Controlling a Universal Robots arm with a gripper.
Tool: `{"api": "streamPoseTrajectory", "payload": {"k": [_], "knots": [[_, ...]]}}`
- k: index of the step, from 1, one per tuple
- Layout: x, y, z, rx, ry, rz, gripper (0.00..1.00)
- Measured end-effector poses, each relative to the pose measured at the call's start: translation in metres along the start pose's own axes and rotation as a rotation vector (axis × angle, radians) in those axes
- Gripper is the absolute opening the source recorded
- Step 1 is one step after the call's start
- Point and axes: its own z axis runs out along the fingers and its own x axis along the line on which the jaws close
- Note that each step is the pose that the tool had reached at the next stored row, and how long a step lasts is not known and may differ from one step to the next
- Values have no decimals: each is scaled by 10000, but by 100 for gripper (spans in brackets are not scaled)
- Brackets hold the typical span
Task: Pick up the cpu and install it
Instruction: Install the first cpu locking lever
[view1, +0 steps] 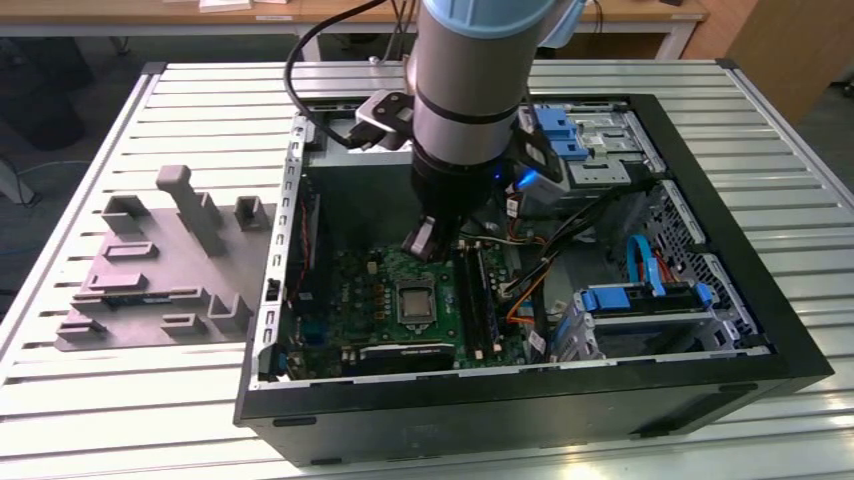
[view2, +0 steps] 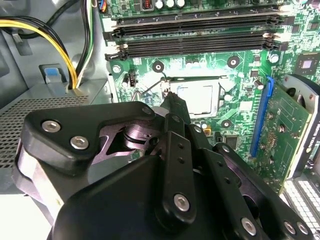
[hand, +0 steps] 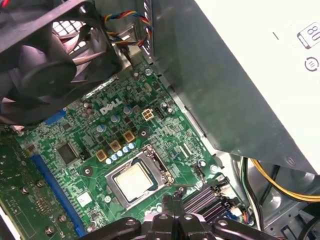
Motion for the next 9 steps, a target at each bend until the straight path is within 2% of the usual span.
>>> {"api": "streamPoseTrajectory", "payload": {"k": [9], "knots": [[-131,10,18,1,-4,0,11]]}}
